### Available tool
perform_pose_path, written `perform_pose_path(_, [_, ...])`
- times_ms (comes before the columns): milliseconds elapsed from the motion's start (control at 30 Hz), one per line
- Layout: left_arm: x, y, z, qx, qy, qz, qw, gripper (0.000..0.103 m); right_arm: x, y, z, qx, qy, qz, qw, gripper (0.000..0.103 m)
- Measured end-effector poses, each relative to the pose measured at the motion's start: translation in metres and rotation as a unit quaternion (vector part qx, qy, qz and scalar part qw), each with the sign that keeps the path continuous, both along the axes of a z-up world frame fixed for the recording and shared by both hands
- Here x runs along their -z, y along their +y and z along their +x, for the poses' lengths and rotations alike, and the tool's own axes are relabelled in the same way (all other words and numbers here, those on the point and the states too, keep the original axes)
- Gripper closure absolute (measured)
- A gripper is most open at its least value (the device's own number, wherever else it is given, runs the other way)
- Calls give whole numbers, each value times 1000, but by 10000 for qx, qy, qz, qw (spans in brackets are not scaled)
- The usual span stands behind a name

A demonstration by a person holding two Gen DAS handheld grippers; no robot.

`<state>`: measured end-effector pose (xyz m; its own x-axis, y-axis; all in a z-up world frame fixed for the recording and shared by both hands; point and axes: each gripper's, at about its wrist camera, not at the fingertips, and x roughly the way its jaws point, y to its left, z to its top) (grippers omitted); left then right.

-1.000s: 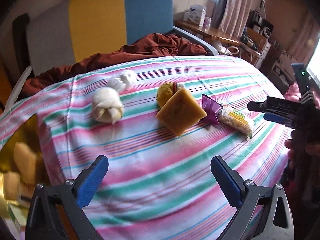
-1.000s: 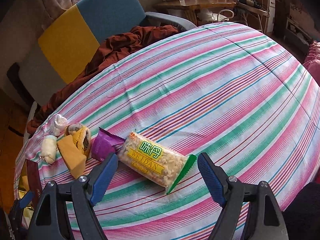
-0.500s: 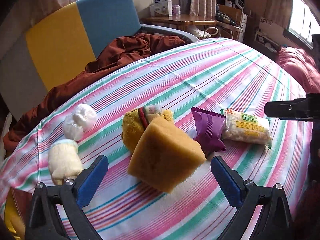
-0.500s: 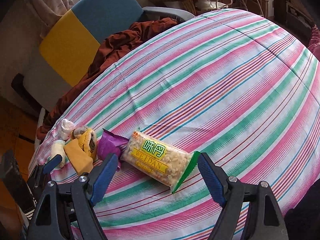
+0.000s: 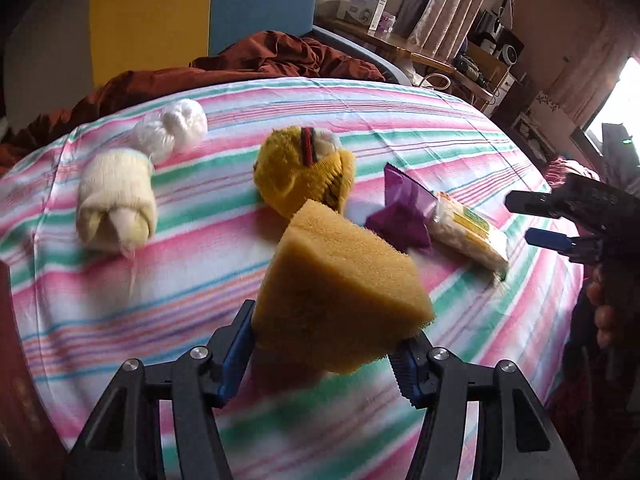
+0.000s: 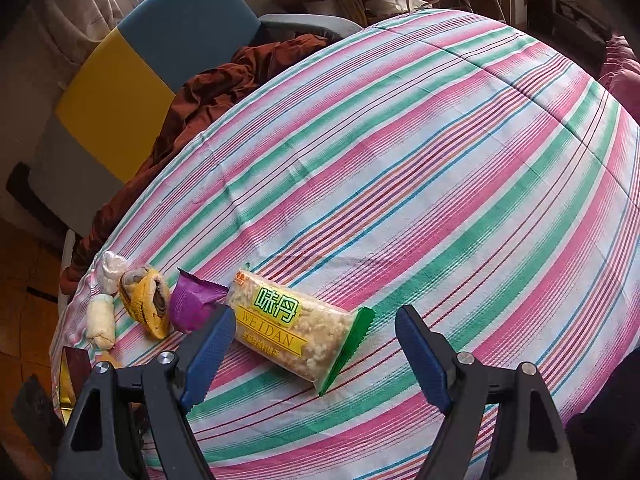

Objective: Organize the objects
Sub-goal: 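Reach to the yellow sponge block and grasp it with the left gripper, then grasp the WEIDAN cracker packet with the right gripper while the left holds the sponge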

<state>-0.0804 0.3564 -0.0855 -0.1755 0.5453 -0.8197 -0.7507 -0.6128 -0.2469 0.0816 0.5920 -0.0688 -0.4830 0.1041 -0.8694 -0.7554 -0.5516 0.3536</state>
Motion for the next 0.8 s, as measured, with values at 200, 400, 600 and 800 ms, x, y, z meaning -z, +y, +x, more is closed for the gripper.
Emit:
perform_pose_path(200, [1, -41, 42, -42, -619, 125, 9980, 41, 2, -1, -5, -35, -161, 152, 9997, 19])
perform_pose_path(400, [-9, -64, 73, 260, -979, -57, 9948, 41, 3, -8, -19, -270, -383, 459, 9978, 19])
perform_pose_path(600, [-10, -57, 72, 476, -747, -486, 9949, 36, 5, -21, -42, -727, -797, 1126, 9878, 19])
perform_pose_path(800, [-10, -29, 61, 602, -151, -572, 9964, 20, 16, -25, -54, -1067, -884, 1027, 9850, 19])
